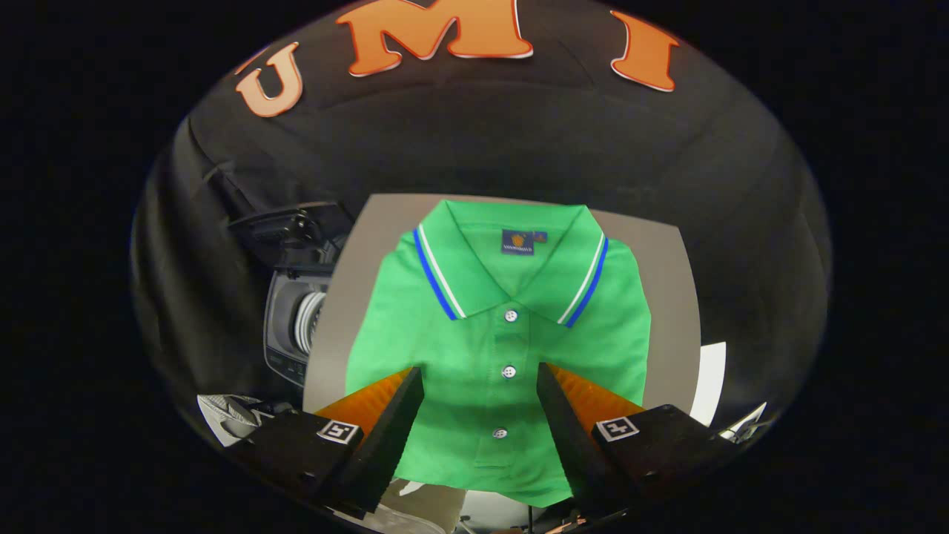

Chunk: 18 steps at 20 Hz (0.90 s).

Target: Put the clothes into the washing machine and then close the washing machine lid.

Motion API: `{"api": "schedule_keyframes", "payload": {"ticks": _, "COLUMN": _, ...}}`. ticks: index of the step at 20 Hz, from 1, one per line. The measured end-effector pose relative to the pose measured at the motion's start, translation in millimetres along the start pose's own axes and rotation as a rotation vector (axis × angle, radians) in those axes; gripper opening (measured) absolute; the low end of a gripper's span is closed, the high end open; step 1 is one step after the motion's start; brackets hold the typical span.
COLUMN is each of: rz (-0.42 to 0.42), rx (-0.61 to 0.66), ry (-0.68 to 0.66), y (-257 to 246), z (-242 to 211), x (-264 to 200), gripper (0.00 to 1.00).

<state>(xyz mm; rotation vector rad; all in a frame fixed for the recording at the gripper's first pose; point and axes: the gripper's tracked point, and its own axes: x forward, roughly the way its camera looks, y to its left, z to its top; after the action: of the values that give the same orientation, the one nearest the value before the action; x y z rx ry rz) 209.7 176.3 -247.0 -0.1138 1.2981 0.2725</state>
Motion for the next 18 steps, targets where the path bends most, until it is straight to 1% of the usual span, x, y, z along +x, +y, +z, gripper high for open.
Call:
{"api": "schedule_keyframes", "payload": {"ticks": 1, "rz": -0.009, "rx": 0.008, "ry": 0.026, "y": -3.5, "z": -2.1, "x": 5.9, "gripper": 1.0}}
{"api": "schedule_keyframes", "payload": {"ticks": 2, "rz": 0.004, "rx": 0.014, "ry": 0.067, "y": -1.5, "z": -7.1, "x": 11.5, "gripper": 1.0}}
{"api": "schedule_keyframes", "payload": {"ticks": 3, "rz": 0.012, "rx": 0.016, "ry": 0.066, "y": -0.5, "z": -0.1, "x": 6.1, "gripper": 1.0}}
{"api": "schedule_keyframes", "payload": {"ticks": 4, "rz": 0.015, "rx": 0.003, "ry": 0.106, "y": -1.1, "z": -5.1, "x": 14.0, "gripper": 1.0}}
{"api": "schedule_keyframes", "payload": {"ticks": 6, "rz": 0.018, "rx": -0.017, "ry": 0.151, "y": -1.3, "z": -5.3, "x": 11.1, "gripper": 1.0}}
{"api": "schedule_keyframes", "payload": {"ticks": 8, "rz": 0.009, "rx": -0.026, "ry": 0.177, "y": 0.4, "z": -5.3, "x": 12.2, "gripper": 1.0}}
{"api": "schedule_keyframes", "payload": {"ticks": 11, "rz": 0.01, "rx": -0.025, "ry": 0.178, "y": 1.4, "z": -4.6, "x": 11.7, "gripper": 0.99}}
{"api": "schedule_keyframes", "payload": {"ticks": 12, "rz": 0.013, "rx": -0.014, "ry": 0.171, "y": 2.1, "z": -5.3, "x": 11.6, "gripper": 0.84}}
{"api": "schedule_keyframes", "payload": {"ticks": 15, "rz": 0.047, "rx": 0.085, "ry": 0.149, "y": 3.0, "z": 2.9, "x": 9.5, "gripper": 0.4}}
{"api": "schedule_keyframes", "payload": {"ticks": 16, "rz": 0.06, "rx": 0.081, "ry": 0.131, "y": 1.8, "z": 5.1, "x": 7.7, "gripper": 0.25}}
{"api": "schedule_keyframes", "payload": {"ticks": 17, "rz": 0.067, "rx": 0.104, "ry": 0.107, "y": 3.0, "z": 4.6, "x": 5.2, "gripper": 0.18}}
{"api": "schedule_keyframes", "payload": {"ticks": 18, "rz": 0.071, "rx": 0.11, "ry": 0.064, "y": 3.9, "z": 3.4, "x": 11.2, "gripper": 0.13}}
